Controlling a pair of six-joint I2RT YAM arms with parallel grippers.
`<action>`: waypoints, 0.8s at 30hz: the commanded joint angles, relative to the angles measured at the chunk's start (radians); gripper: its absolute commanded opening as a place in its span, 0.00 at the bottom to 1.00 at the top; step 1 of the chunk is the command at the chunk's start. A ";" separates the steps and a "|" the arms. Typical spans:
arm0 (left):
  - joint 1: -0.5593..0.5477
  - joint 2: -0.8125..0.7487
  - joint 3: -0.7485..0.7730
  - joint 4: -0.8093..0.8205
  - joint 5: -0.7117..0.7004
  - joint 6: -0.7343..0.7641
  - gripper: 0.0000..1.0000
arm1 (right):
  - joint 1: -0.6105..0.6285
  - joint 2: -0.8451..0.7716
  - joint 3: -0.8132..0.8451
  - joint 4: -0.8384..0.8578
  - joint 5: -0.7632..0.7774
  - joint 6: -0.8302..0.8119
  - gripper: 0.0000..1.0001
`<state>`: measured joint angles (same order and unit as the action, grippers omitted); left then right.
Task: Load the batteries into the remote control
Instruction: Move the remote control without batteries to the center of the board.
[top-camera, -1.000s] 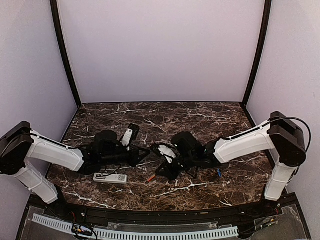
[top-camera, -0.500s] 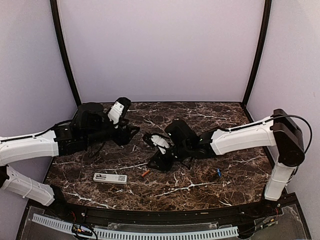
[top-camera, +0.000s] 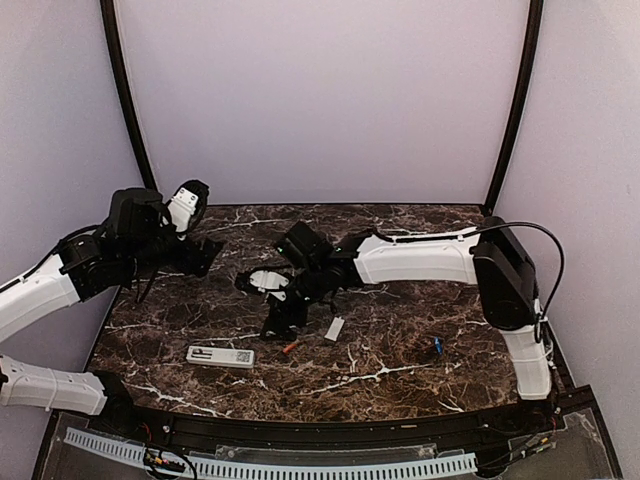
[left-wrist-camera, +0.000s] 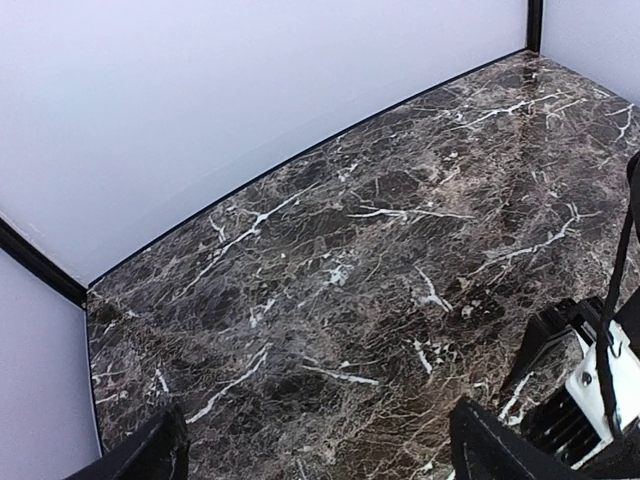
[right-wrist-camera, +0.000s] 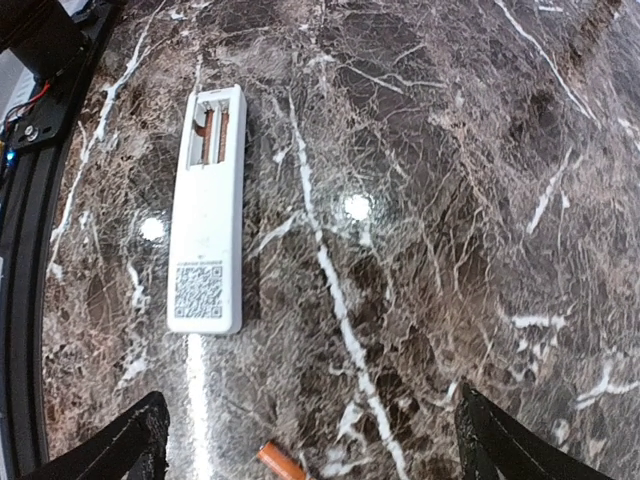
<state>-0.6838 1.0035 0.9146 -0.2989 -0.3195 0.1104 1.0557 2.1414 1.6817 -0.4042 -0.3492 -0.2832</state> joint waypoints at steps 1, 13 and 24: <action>0.056 -0.018 -0.003 -0.060 -0.035 -0.041 0.90 | 0.047 0.097 0.154 -0.126 0.004 -0.116 0.98; 0.101 -0.072 -0.061 -0.014 0.031 -0.017 0.91 | 0.152 0.318 0.390 -0.096 0.138 -0.021 0.94; 0.109 -0.107 -0.109 0.020 0.047 0.015 0.91 | 0.178 0.391 0.471 -0.207 0.154 -0.022 0.43</action>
<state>-0.5842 0.9207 0.8310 -0.3012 -0.2890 0.1055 1.2175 2.5282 2.1391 -0.5690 -0.2024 -0.2989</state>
